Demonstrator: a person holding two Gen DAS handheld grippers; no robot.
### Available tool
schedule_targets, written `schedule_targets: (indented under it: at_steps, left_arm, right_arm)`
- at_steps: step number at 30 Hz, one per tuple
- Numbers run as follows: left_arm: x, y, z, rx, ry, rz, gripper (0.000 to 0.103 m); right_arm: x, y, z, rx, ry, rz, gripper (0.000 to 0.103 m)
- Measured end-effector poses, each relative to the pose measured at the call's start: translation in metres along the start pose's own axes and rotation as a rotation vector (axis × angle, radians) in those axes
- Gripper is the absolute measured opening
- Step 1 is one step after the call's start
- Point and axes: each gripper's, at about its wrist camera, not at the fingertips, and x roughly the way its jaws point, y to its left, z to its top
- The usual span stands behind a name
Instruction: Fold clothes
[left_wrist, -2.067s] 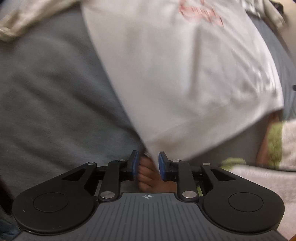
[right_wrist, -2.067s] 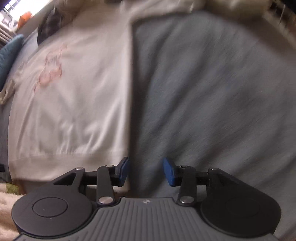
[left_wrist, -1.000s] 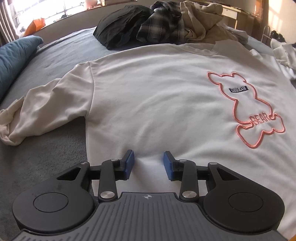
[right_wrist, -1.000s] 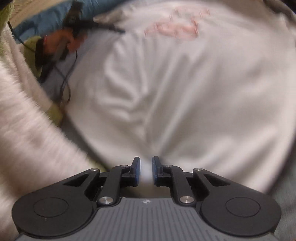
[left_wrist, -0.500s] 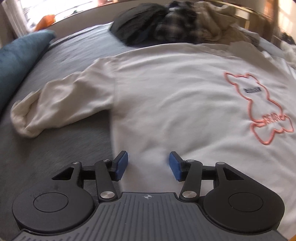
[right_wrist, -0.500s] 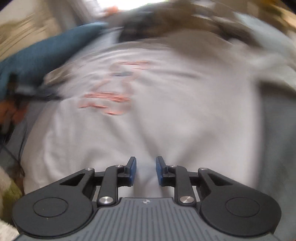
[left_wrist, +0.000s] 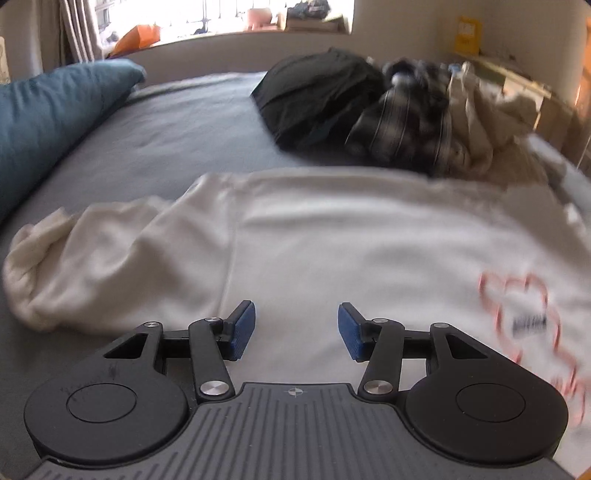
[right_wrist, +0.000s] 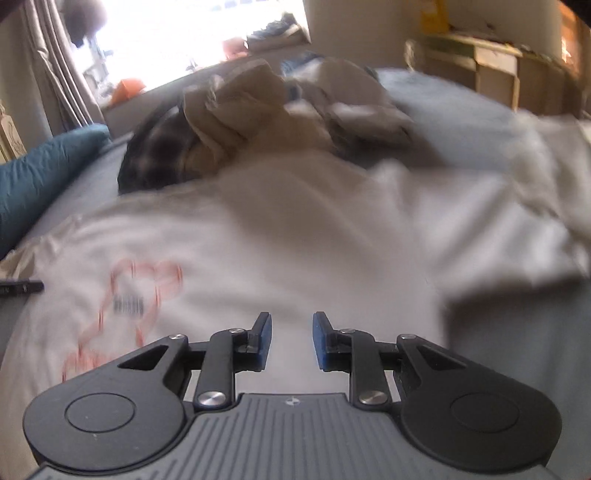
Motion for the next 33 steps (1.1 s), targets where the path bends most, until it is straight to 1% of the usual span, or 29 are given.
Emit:
schedule_targets:
  at_steps: [1, 3, 4, 5, 6, 7, 8, 10, 12, 14, 15, 17, 18, 19, 20, 22, 24, 26, 27, 28, 30, 32, 33]
  left_arm:
    - [0.005, -0.004, 0.008, -0.002, -0.018, -0.010, 0.050]
    - [0.018, -0.011, 0.028, 0.020, -0.055, -0.046, 0.050]
    - [0.026, -0.015, 0.038, 0.029, -0.067, -0.061, 0.054]
    - [0.035, -0.019, 0.048, 0.036, -0.068, -0.086, 0.056]
    - [0.045, -0.024, 0.059, 0.043, -0.068, -0.110, 0.056]
    - [0.057, -0.027, 0.068, 0.048, -0.058, -0.144, 0.059]
    - [0.071, -0.031, 0.078, 0.058, -0.043, -0.183, 0.059]
    - [0.094, -0.033, 0.092, 0.043, -0.019, -0.231, 0.059]
    - [0.117, -0.032, 0.104, 0.013, 0.015, -0.280, 0.059]
    - [0.129, -0.033, 0.111, 0.011, 0.037, -0.337, 0.059]
    - [0.134, -0.036, 0.113, 0.037, 0.047, -0.352, 0.059]
    - [0.144, -0.043, 0.119, 0.093, 0.066, -0.381, 0.059]
    - [0.149, -0.047, 0.121, 0.122, 0.089, -0.387, 0.059]
    - [0.154, -0.051, 0.122, 0.158, 0.110, -0.382, 0.059]
    - [0.155, -0.053, 0.121, 0.188, 0.106, -0.378, 0.059]
    - [0.151, -0.050, 0.118, 0.186, 0.079, -0.380, 0.059]
    - [0.143, -0.039, 0.115, 0.110, 0.060, -0.390, 0.059]
    - [0.127, -0.026, 0.106, 0.057, 0.011, -0.379, 0.059]
    - [0.119, -0.024, 0.101, 0.066, -0.001, -0.357, 0.059]
    - [0.110, -0.022, 0.097, 0.077, -0.011, -0.334, 0.059]
    - [0.097, -0.025, 0.086, 0.136, 0.034, -0.180, 0.059]
    - [0.090, -0.022, 0.080, 0.152, 0.094, -0.048, 0.059]
    - [0.088, -0.016, 0.076, 0.121, 0.104, -0.045, 0.059]
  right_arm:
    - [0.012, 0.005, 0.017, -0.004, -0.019, 0.019, 0.026]
    - [0.030, 0.014, 0.046, -0.036, -0.047, 0.062, 0.033]
    - [0.039, 0.020, 0.059, -0.060, -0.056, 0.082, 0.042]
    - [0.049, 0.028, 0.071, -0.102, -0.057, 0.105, 0.045]
    - [0.059, 0.039, 0.082, -0.152, -0.054, 0.129, 0.045]
    - [0.069, 0.048, 0.092, -0.194, -0.048, 0.146, 0.046]
    - [0.076, 0.054, 0.100, -0.226, -0.037, 0.160, 0.046]
    - [0.093, 0.064, 0.114, -0.304, -0.021, 0.158, 0.047]
    - [0.109, 0.061, 0.126, -0.335, -0.002, 0.133, 0.048]
    - [0.121, 0.055, 0.136, -0.344, 0.035, 0.146, 0.049]
    - [0.126, 0.053, 0.140, -0.362, 0.051, 0.150, 0.049]
    - [0.133, 0.053, 0.144, -0.423, 0.068, 0.140, 0.054]
    - [0.137, 0.054, 0.146, -0.443, 0.076, 0.129, 0.054]
    - [0.138, 0.055, 0.148, -0.439, 0.080, 0.142, 0.054]
    - [0.138, 0.056, 0.150, -0.426, 0.083, 0.167, 0.054]
    - [0.136, 0.065, 0.152, -0.394, 0.084, 0.266, 0.054]
    - [0.138, 0.078, 0.151, -0.371, 0.085, 0.352, 0.054]
    - [0.146, 0.094, 0.147, -0.356, 0.101, 0.419, 0.054]
    - [0.152, 0.102, 0.146, -0.355, 0.111, 0.440, 0.054]
    - [0.159, 0.111, 0.144, -0.359, 0.121, 0.451, 0.054]
    - [0.176, 0.128, 0.140, -0.373, 0.141, 0.464, 0.054]
    - [0.196, 0.142, 0.137, -0.388, 0.162, 0.449, 0.056]
    - [0.206, 0.149, 0.135, -0.393, 0.177, 0.436, 0.056]
